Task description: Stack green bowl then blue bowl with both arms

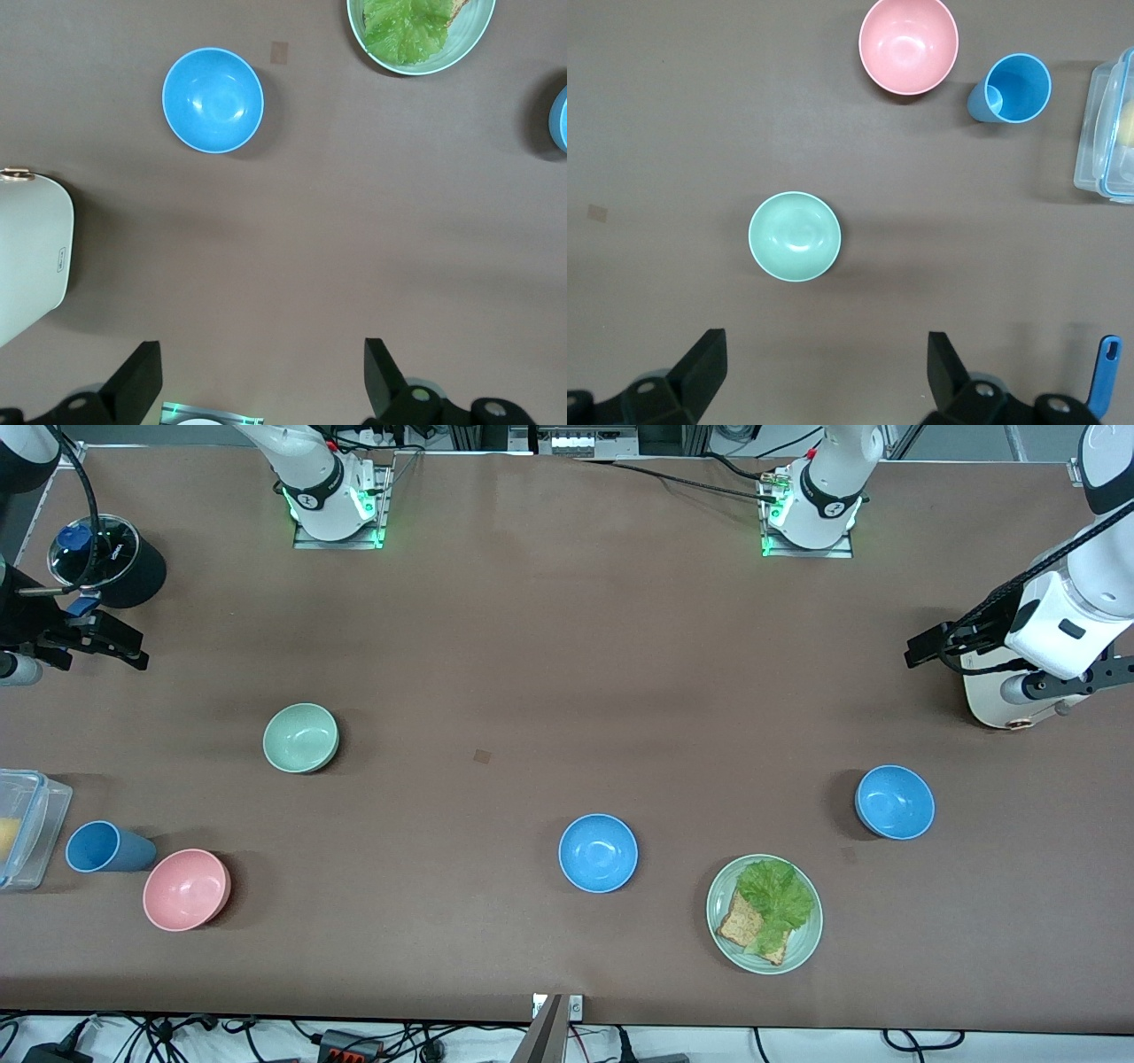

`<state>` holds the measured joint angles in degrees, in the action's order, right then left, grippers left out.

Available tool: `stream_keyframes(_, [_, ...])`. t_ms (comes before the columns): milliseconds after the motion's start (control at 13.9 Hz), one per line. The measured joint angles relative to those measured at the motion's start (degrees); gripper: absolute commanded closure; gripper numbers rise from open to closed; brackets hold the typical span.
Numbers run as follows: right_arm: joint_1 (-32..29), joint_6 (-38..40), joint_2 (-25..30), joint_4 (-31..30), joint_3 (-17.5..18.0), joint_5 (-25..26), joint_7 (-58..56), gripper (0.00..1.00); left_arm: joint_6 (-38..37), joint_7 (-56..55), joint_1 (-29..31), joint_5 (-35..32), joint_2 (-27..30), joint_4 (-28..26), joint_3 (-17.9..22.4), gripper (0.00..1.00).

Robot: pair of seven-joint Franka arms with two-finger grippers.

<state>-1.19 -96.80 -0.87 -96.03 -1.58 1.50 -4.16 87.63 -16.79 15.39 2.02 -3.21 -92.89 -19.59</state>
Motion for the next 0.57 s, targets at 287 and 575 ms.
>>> stream_keyframes(287, [0.00,0.00,0.00,0.00,0.00,-0.01,0.00,0.00,-0.12,-0.01,-0.03,0.00,0.00,0.11,0.02,0.00])
stream_keyframes(575, [0.00,0.01,-0.01,-0.06,0.00,-0.01,0.00,0.00,-0.78,0.02,-0.20,0.00,0.00,0.17,0.01,0.00])
